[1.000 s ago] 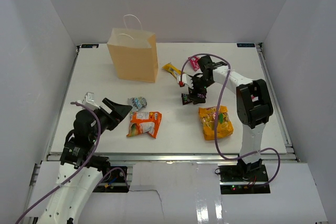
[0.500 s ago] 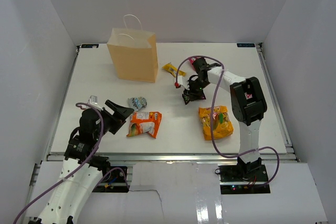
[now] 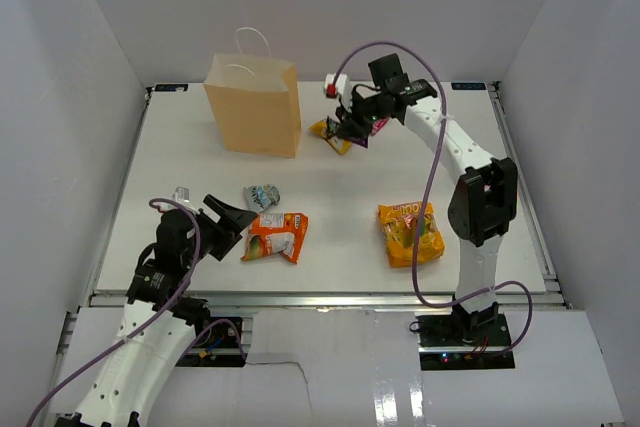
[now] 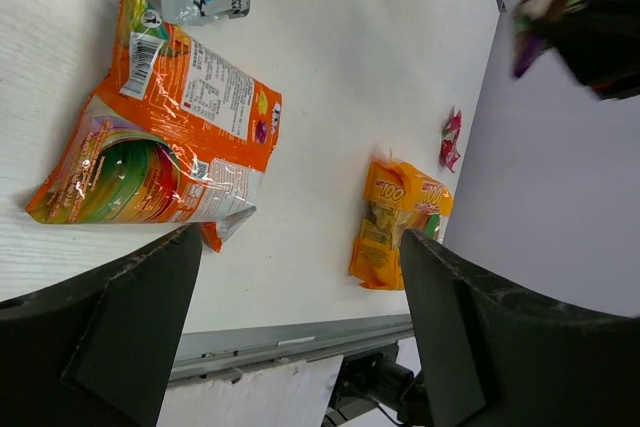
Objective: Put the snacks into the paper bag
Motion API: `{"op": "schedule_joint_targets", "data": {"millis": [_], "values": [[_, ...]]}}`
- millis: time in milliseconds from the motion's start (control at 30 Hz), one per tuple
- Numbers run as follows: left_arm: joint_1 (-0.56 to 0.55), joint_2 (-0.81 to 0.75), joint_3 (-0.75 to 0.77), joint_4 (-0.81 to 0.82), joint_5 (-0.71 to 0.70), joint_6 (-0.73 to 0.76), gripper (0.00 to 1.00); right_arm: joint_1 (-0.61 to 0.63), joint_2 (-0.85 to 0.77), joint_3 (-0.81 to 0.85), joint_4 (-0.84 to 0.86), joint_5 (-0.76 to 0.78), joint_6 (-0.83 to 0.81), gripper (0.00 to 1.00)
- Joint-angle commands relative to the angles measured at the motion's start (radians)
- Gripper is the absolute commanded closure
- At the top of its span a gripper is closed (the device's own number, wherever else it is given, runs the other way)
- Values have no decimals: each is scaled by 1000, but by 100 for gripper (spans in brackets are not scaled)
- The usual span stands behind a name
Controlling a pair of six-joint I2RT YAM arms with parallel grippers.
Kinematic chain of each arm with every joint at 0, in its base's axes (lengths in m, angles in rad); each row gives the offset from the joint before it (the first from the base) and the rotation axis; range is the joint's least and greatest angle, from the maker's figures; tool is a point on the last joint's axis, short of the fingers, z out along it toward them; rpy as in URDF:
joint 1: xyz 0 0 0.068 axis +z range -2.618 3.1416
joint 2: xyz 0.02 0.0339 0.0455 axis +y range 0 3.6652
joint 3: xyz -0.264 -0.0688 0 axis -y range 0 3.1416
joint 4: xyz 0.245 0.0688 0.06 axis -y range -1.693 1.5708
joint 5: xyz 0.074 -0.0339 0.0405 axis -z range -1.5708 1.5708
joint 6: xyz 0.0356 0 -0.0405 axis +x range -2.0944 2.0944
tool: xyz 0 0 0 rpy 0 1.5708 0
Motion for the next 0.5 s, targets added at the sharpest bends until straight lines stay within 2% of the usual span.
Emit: {"op": "schedule_joint_targets", "data": {"millis": [0, 100, 133, 200, 233, 467], "values": [[3, -2, -21, 26, 21, -17, 9, 57, -29, 223, 73, -81, 274, 83], [2, 7, -26, 37, 24, -16, 9, 118, 35, 416, 145, -26, 414, 87], [3, 8, -26, 40, 25, -16, 9, 132, 52, 465, 219, 3, 479, 87], [3, 11, -27, 46, 29, -17, 10, 177, 55, 472, 330, 46, 537, 92], [3, 10, -29, 48, 32, -17, 9, 189, 57, 458, 454, 89, 585, 92], [3, -7, -45, 51, 44, -31, 9, 261, 161, 526, 818, 268, 690, 92]]}}
